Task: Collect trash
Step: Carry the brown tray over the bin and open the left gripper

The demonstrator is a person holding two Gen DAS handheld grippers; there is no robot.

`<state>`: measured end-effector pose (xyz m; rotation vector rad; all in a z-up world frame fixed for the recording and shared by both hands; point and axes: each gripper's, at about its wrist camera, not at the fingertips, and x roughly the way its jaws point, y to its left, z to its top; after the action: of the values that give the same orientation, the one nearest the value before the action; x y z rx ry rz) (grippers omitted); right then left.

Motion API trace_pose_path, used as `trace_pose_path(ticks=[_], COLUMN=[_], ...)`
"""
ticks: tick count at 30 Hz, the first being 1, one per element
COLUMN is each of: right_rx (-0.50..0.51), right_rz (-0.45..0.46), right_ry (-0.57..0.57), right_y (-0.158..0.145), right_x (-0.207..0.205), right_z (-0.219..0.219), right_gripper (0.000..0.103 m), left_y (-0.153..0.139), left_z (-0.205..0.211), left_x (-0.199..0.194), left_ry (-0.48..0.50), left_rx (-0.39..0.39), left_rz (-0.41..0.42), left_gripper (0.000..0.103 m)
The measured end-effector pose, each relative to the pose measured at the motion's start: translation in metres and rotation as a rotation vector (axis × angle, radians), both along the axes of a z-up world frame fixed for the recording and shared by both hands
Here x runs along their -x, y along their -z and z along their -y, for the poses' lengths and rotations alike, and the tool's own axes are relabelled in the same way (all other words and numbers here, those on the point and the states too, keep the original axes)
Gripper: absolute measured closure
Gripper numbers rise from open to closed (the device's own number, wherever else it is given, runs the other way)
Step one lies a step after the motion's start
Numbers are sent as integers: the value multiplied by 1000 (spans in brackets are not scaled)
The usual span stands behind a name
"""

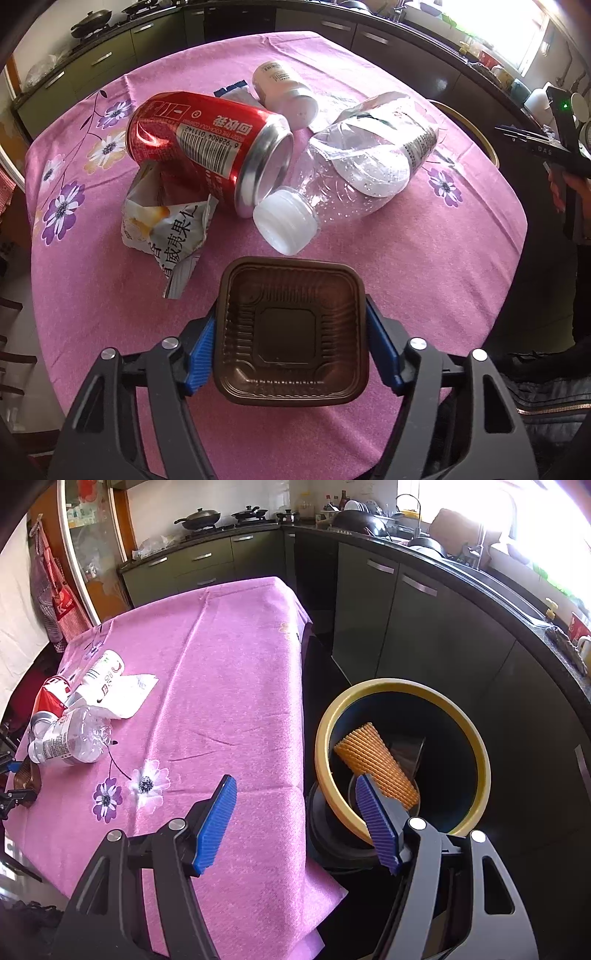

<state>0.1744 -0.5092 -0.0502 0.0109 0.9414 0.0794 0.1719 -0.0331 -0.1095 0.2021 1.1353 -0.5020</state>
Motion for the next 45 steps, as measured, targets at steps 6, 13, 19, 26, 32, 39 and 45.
trace_pose_path(ticks=[6, 13, 19, 26, 32, 39, 45], right_rx=[-15, -36, -66, -104, -138, -153, -145], right_rz=[12, 48, 90, 110, 108, 88, 83], right_ry=[12, 93, 204, 306, 367, 404, 294], right_y=[-3, -8, -13, -11, -1, 8, 9], right_x=[7, 23, 47, 86, 113, 127, 111], right_z=[6, 39, 88, 139, 169, 193, 174], right_gripper=[36, 36, 36, 36, 36, 35, 30], left_y=[-19, -66, -98, -101, -54, -16, -71], left_z=[15, 75, 175, 320, 435, 471, 384], left_x=[14, 24, 0, -49, -94, -122, -102], left_ry=[39, 201, 398, 550, 559, 480, 430], left_rx=[-8, 54, 136, 166, 134, 64, 211], left_rz=[27, 56, 38, 43, -17, -55, 52], left_gripper=[36, 36, 36, 35, 32, 20, 12])
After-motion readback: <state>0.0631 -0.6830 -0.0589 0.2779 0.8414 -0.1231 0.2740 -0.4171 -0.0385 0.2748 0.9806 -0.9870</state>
